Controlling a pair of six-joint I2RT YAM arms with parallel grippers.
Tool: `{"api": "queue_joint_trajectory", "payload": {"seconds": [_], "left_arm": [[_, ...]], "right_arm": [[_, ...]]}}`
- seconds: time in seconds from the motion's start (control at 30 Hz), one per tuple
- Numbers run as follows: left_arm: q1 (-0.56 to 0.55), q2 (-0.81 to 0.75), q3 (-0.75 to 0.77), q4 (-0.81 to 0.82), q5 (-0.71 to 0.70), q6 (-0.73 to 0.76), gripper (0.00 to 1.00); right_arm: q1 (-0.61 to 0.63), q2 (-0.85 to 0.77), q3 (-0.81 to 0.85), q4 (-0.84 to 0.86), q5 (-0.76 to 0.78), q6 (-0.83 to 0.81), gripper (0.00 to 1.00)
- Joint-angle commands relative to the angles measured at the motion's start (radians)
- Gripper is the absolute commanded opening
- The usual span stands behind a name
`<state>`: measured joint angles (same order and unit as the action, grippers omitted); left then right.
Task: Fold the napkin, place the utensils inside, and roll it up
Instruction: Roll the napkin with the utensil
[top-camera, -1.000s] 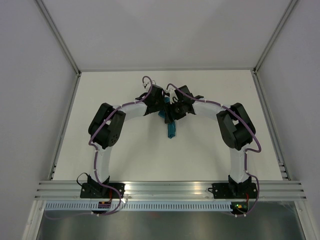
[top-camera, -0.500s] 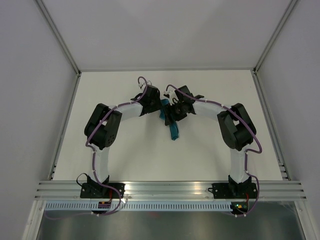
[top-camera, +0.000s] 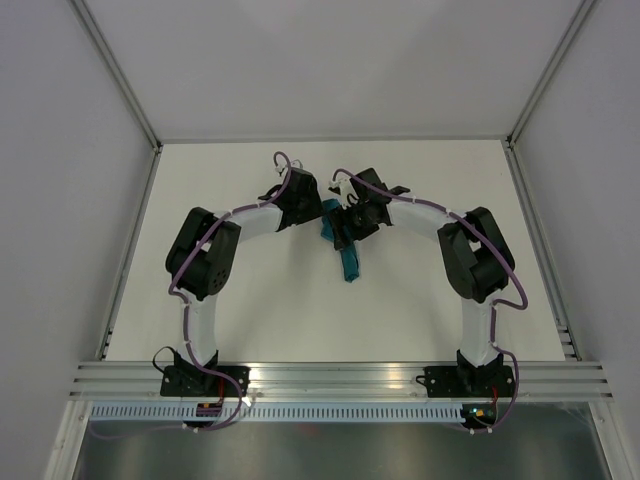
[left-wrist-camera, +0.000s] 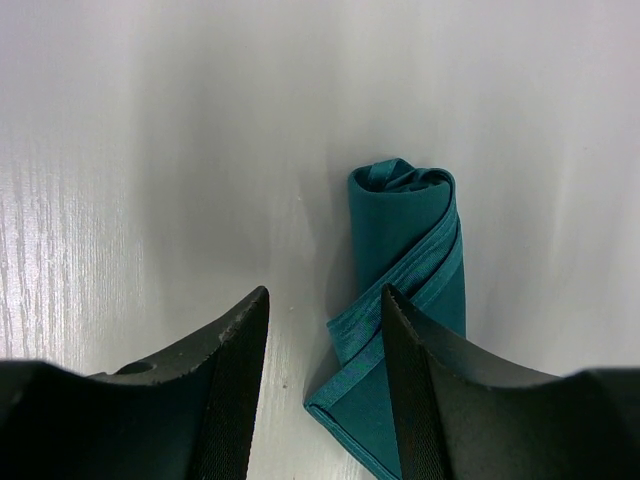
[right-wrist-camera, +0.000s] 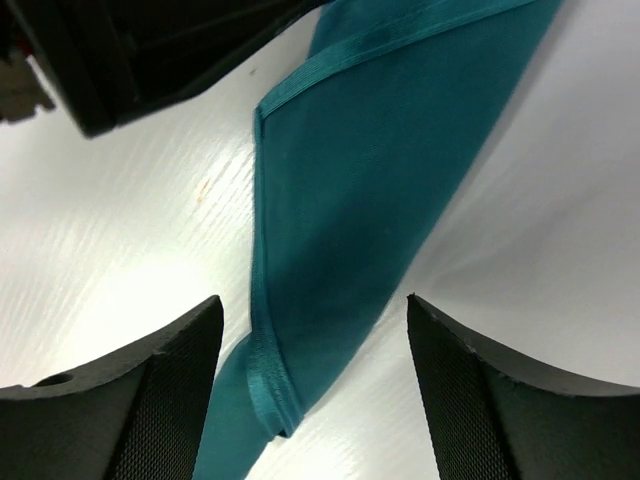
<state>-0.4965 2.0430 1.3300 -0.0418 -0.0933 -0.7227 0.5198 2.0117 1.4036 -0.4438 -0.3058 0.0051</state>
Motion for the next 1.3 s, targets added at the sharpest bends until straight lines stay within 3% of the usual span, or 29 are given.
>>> {"api": "queue_joint_trajectory", "payload": {"seconds": [0.0, 0.23, 0.4, 0.57, 0.87, 1.27], "left_arm": [[0.007, -0.044, -0.011, 0.033, 0.026, -0.017, 0.54], [0.036, -0.083, -0.035, 0.033, 0.053, -0.041, 0.54], [0.082, -0.128, -0.054, 0.023, 0.078, -0.067, 0.54], [0.113, -0.201, -0.069, -0.003, 0.089, -0.073, 0.54], [0.171, -0.339, -0.135, -0.013, 0.113, -0.064, 0.54], [0.185, -0.377, -0.158, -0.02, 0.127, -0.044, 0.54]], "right_arm": [[-0.004, -0.053, 0.052, -0.021, 0.097, -0.03, 0.8], [0.012, -0.122, 0.043, -0.016, 0.16, -0.059, 0.81], [0.111, -0.183, -0.009, 0.004, 0.279, -0.097, 0.81], [0.238, -0.18, -0.038, 0.007, 0.467, -0.113, 0.8], [0.333, -0.111, -0.112, 0.105, 0.836, -0.181, 0.76], [0.359, -0.065, -0.166, 0.186, 0.925, -0.254, 0.72]]}}
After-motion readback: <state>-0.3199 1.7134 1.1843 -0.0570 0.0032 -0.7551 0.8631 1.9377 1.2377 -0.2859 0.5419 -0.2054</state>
